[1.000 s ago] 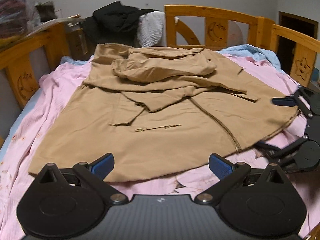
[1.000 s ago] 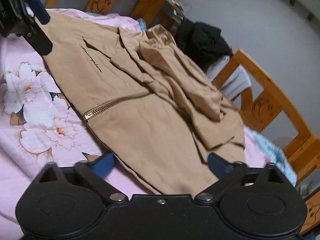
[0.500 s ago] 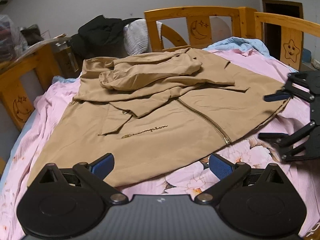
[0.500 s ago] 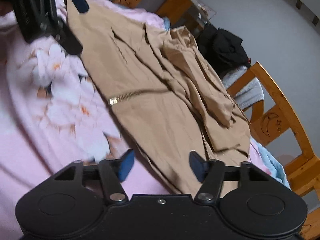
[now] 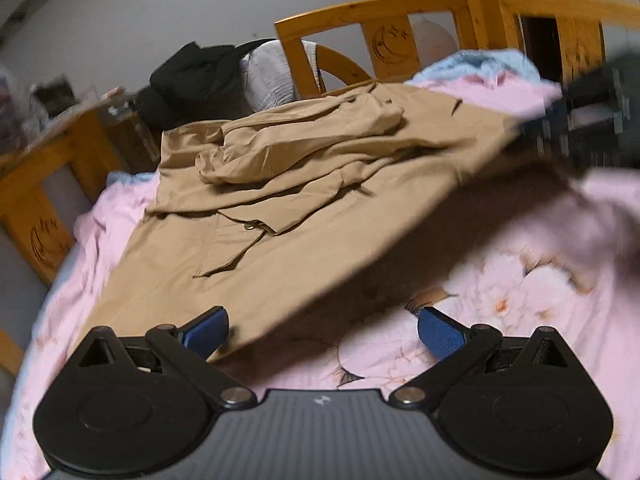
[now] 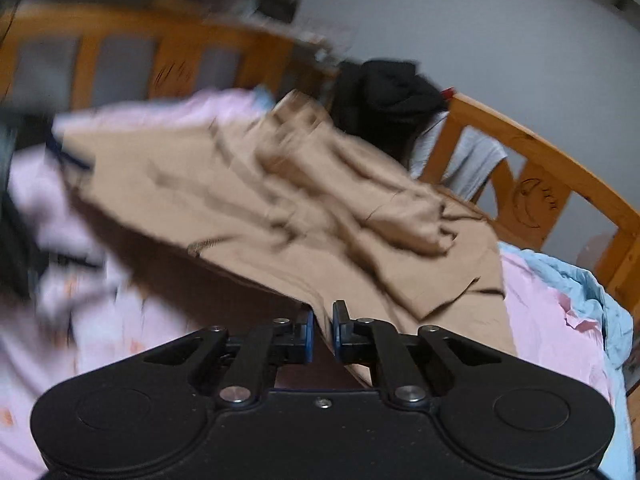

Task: Fold large clothes
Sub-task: 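Grasp the tan jacket's hem edge with the right gripper, then grasp the hem with the left gripper while the right gripper lifts its edge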

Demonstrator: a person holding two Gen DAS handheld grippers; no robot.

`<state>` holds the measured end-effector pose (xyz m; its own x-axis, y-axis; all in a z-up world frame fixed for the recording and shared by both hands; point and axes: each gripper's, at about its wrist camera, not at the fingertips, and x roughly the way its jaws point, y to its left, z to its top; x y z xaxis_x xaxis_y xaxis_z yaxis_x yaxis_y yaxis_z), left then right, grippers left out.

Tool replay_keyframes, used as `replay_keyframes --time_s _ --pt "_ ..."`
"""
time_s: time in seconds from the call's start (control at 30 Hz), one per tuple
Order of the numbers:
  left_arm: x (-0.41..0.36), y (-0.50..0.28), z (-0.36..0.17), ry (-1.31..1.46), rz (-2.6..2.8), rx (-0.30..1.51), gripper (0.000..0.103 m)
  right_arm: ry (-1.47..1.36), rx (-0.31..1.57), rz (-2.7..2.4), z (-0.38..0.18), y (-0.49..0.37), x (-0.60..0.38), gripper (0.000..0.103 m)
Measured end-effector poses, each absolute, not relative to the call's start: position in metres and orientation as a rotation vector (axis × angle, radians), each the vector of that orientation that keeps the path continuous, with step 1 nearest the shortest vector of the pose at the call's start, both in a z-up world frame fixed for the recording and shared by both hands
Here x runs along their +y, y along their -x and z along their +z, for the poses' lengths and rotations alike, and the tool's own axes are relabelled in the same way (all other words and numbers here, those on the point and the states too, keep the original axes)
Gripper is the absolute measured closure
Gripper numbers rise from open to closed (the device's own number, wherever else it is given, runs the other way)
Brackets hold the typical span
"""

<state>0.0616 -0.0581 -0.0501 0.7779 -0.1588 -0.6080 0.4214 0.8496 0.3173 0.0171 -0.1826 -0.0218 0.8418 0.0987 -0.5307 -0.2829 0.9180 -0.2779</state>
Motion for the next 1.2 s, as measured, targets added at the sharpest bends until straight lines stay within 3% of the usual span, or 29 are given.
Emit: replay_keyframes --time_s 0.47,0.53,0.6,0.7,0.93,1.03,1.07,1.1,1.2 --pt "-0.051 -0.076 -0.062 -0.681 -0.167 0.538 0.001 0.266 0.512 0.205 -0.010 -0.019 -0.190 0.094" --pt "-0.047 -0.084 -0.063 -0.707 -0.147 0.537 0.004 0.263 0.507 0.205 -0.010 -0.020 -0.192 0.094" --pt "-0.042 -0.093 -0.063 -0.755 -0.095 0.516 0.018 0.260 0.503 0.205 -0.009 -0.020 -0.192 0.094" --pt "-0.021 -0.109 -0.053 -0.744 -0.052 0.533 0.031 0.253 0.498 0.202 -0.009 -0.020 -0.193 0.094" --pt "0.028 -0.113 -0.029 -0.678 -0.015 0.518 0.047 0.258 0.498 0.211 -0.009 -0.021 -0.193 0.094" --pt "0.029 -0.110 -0.023 -0.690 -0.030 0.510 0.070 0.315 0.529 0.228 -0.014 -0.019 -0.188 0.091" --pt "0.029 -0.110 -0.019 -0.665 -0.045 0.512 0.082 0.344 0.553 0.238 -0.018 -0.018 -0.187 0.085" --pt "0.029 -0.110 -0.016 -0.642 -0.060 0.517 0.086 0.377 0.595 0.251 -0.023 -0.018 -0.185 0.073" --pt "0.026 -0.111 -0.007 -0.607 -0.074 0.503 0.092 0.499 0.697 0.255 -0.041 -0.012 -0.183 0.061"
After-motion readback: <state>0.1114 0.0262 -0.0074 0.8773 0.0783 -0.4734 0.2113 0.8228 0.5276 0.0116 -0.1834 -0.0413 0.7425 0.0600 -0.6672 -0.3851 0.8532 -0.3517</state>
